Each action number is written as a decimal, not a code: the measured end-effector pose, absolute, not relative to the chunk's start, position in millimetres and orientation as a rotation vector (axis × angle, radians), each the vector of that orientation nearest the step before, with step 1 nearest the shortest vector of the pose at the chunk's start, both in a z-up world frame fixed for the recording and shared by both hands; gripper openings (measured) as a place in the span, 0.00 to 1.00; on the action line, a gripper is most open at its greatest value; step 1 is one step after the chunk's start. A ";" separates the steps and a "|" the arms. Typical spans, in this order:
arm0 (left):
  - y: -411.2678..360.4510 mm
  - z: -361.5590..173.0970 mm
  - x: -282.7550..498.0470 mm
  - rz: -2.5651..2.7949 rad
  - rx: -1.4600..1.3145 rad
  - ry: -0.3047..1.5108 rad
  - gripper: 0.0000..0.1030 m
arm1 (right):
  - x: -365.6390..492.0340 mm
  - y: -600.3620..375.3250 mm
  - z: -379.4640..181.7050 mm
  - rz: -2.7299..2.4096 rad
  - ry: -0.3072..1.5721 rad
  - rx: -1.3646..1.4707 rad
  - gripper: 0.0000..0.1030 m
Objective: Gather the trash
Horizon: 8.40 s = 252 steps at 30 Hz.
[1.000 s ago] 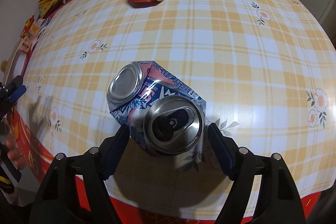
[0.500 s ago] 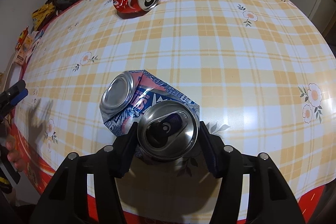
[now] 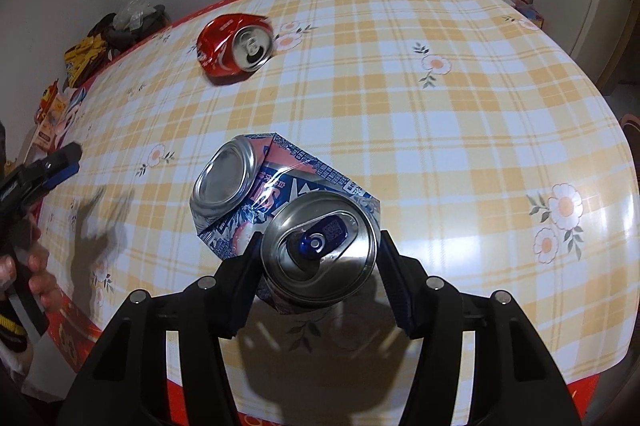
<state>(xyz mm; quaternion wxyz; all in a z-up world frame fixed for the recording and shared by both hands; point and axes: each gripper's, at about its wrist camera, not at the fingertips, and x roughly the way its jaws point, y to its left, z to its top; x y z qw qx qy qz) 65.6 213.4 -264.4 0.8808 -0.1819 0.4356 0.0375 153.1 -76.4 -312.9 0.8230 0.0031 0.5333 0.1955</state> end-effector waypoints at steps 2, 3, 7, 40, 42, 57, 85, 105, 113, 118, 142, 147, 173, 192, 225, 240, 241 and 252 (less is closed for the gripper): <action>210.9 -262.7 84.0 0.076 -0.363 0.897 0.88 | 157.6 -83.8 -310.7 0.408 1.128 0.018 0.54; 209.4 -261.6 97.9 0.072 -0.357 0.891 0.88 | 160.1 -88.3 -309.4 0.403 1.125 0.023 0.54; 203.3 -258.3 143.0 0.053 -0.314 0.875 0.86 | 170.1 -103.0 -305.8 0.385 1.117 0.034 0.54; 185.8 -314.6 289.3 -0.030 -0.349 0.965 0.29 | 207.1 -156.0 -300.3 0.286 1.116 0.098 0.54; 184.0 -310.5 284.1 -0.031 -0.326 0.957 0.28 | 207.6 -153.4 -299.2 0.292 1.113 0.096 0.54; 186.8 -263.5 190.5 -0.001 -0.289 0.901 0.28 | 199.4 -138.3 -279.1 0.350 1.061 0.115 0.54; 118.4 -172.5 93.8 0.060 -0.306 0.768 0.28 | 201.1 -280.9 -255.4 0.218 0.942 0.239 0.54; 11.3 -177.8 125.7 -0.032 -0.322 0.763 0.28 | 220.5 -376.8 -245.2 0.263 0.911 0.227 0.37; 7.0 -172.4 123.6 -0.034 -0.323 0.749 0.28 | 224.4 -399.0 -218.4 0.231 0.850 0.204 0.37; 2.8 -168.8 122.5 -0.036 -0.315 0.744 0.28 | 233.0 -429.6 -207.9 0.168 0.826 0.167 0.37; -139.1 -146.8 183.3 -0.334 -0.135 0.755 0.28 | 187.3 -524.7 -172.6 -0.122 0.761 0.223 0.95; -214.1 -149.2 214.7 -0.471 -0.074 0.766 0.28 | 161.3 -535.4 -163.4 -0.139 0.752 0.241 0.95; -273.8 -96.0 232.8 -0.577 0.008 0.692 0.92 | 103.9 -517.8 -127.3 -0.222 0.702 0.237 0.95; -55.8 -18.7 96.0 -0.383 0.032 0.572 0.95 | 26.1 -311.6 -43.3 -0.151 0.536 0.132 0.95; 12.5 6.6 30.0 -0.341 0.049 0.452 0.95 | -24.1 -241.6 -24.7 -0.214 0.478 0.129 0.95; 10.1 5.8 37.2 -0.349 0.035 0.461 0.95 | -21.5 -244.0 -22.8 -0.236 0.476 0.124 0.95; 10.2 5.4 37.6 -0.349 0.034 0.460 0.95 | -21.1 -244.8 -23.1 -0.239 0.477 0.124 0.95; 4.0 5.4 44.3 -0.354 0.036 0.465 0.95 | -16.4 -247.1 -26.3 -0.241 0.487 0.124 0.95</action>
